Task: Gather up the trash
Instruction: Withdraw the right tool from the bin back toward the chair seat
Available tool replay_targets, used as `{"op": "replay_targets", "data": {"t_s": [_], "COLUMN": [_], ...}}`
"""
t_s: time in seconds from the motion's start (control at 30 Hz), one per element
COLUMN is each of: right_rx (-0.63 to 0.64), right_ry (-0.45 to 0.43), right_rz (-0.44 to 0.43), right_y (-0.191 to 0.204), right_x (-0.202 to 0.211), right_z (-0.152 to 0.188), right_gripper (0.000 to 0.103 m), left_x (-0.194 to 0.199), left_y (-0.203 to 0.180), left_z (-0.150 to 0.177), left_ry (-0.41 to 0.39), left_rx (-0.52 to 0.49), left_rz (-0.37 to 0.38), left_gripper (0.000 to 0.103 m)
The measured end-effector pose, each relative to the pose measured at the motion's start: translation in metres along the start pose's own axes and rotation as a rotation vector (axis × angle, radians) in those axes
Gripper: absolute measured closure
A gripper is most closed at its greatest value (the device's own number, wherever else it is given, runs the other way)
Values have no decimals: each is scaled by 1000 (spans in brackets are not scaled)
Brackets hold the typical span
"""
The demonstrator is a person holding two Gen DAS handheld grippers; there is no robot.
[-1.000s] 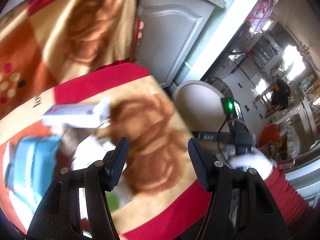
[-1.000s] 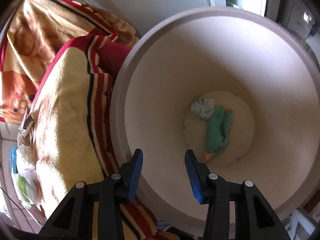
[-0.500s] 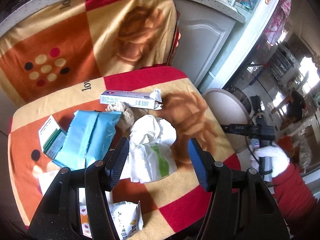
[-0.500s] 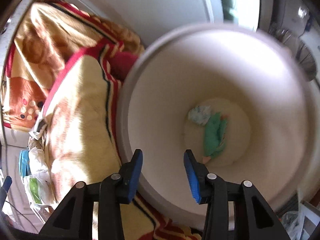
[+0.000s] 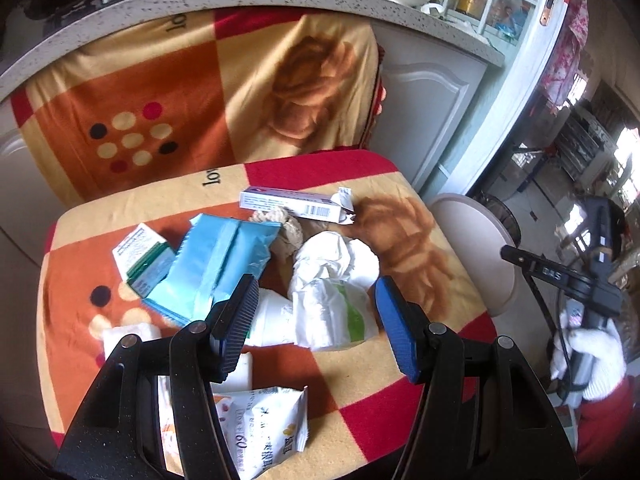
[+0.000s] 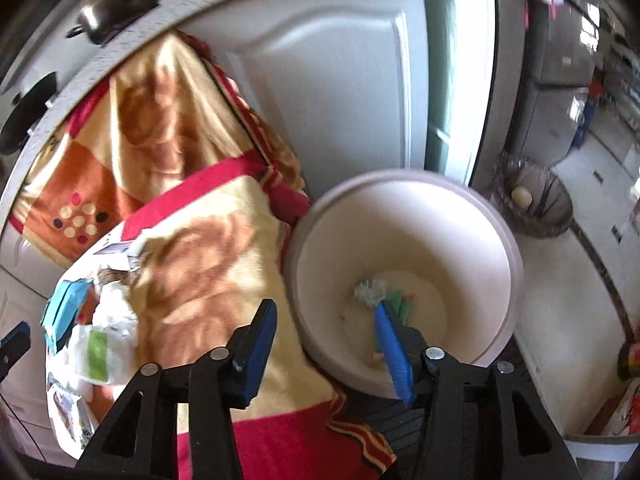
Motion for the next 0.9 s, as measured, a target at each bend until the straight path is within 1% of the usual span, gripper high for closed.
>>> {"op": "replay_targets", "data": {"t_s": [0.03, 0.1, 0.2, 0.47, 0.53, 0.9], "right_rx": [12, 32, 62, 126, 143, 202], "right_ry": [-16, -40, -63, -94, -100, -123], "right_rz": [-1, 0, 1, -47, -56, -115], "right_y": [7, 18, 33, 79, 91, 141], "right_x": [6, 16, 29, 53, 57, 71], "right_z": [0, 1, 1, 2, 1, 1], "right_gripper": [43, 41, 41, 40, 38, 35], "left_x": [2, 8, 15, 27, 31, 44], "left_y": [1, 6, 11, 29, 34, 56], "left_z": [0, 2, 4, 7, 7, 12], "left_ry": [-6, -23, -40, -58, -66, -84], "left_rx": [1, 5, 6, 46, 58, 99], "left_rz": [-6, -14, -26, -40, -45, -65], "left_gripper": [43, 43, 43, 43, 43, 43]}}
Point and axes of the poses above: each gripper's, at about its wrist camera, not at the fingertips, and x roughly against the way its jaws point, y to its left, z to its underside, the point moved 5 cm from there along -x, roughly the way its jaws point, and after that the axes turned 6 degrees about x, right-handed, at the moved point
